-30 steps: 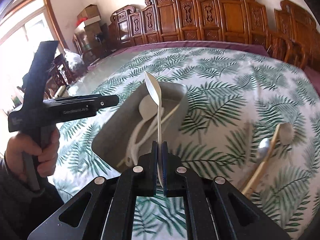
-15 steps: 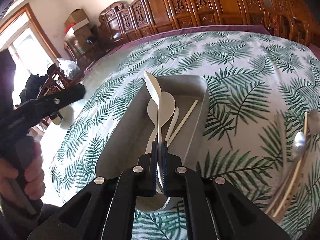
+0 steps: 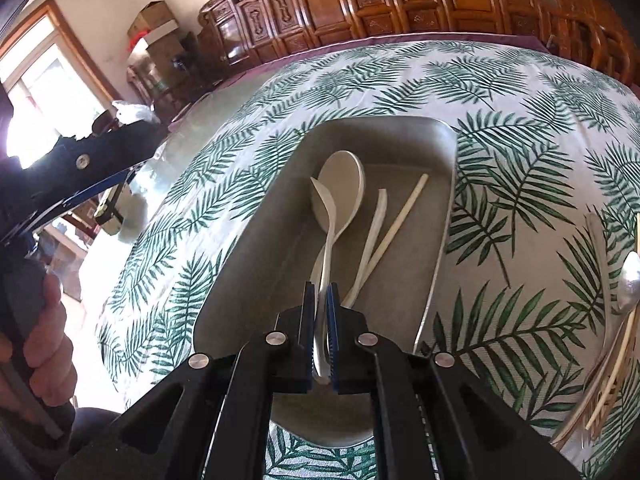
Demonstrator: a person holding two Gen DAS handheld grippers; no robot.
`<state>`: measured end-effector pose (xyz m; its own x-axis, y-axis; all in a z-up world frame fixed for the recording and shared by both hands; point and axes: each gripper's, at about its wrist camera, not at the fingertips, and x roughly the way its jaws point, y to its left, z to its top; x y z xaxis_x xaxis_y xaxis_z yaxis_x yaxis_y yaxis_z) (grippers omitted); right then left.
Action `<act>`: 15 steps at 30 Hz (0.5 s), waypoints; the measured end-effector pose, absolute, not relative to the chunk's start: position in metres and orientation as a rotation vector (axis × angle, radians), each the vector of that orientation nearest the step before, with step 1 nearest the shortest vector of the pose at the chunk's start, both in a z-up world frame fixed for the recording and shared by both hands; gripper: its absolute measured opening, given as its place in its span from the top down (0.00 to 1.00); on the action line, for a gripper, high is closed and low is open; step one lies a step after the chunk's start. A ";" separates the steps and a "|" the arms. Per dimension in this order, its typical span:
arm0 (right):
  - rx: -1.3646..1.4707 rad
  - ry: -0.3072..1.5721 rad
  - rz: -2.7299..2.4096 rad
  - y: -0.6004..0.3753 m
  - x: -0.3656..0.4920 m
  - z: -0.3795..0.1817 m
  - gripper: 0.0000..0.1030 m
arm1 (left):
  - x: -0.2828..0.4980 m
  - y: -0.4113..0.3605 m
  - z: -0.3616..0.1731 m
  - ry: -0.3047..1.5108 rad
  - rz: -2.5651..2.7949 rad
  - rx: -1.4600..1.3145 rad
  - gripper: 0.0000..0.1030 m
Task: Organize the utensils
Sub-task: 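Lower the right tool's cream spoon into the grey tray and open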
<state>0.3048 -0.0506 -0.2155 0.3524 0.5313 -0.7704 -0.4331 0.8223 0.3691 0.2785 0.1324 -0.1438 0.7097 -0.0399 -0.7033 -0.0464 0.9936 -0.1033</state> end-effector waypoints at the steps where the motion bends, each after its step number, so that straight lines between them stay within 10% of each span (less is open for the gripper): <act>1: 0.105 1.033 0.636 -0.051 0.303 -0.215 0.91 | 0.279 0.133 -0.144 0.782 0.006 -0.115 0.10; 15: 0.052 0.941 0.744 -0.078 0.290 -0.185 0.90 | 0.283 0.113 -0.144 0.781 -0.009 -0.082 0.10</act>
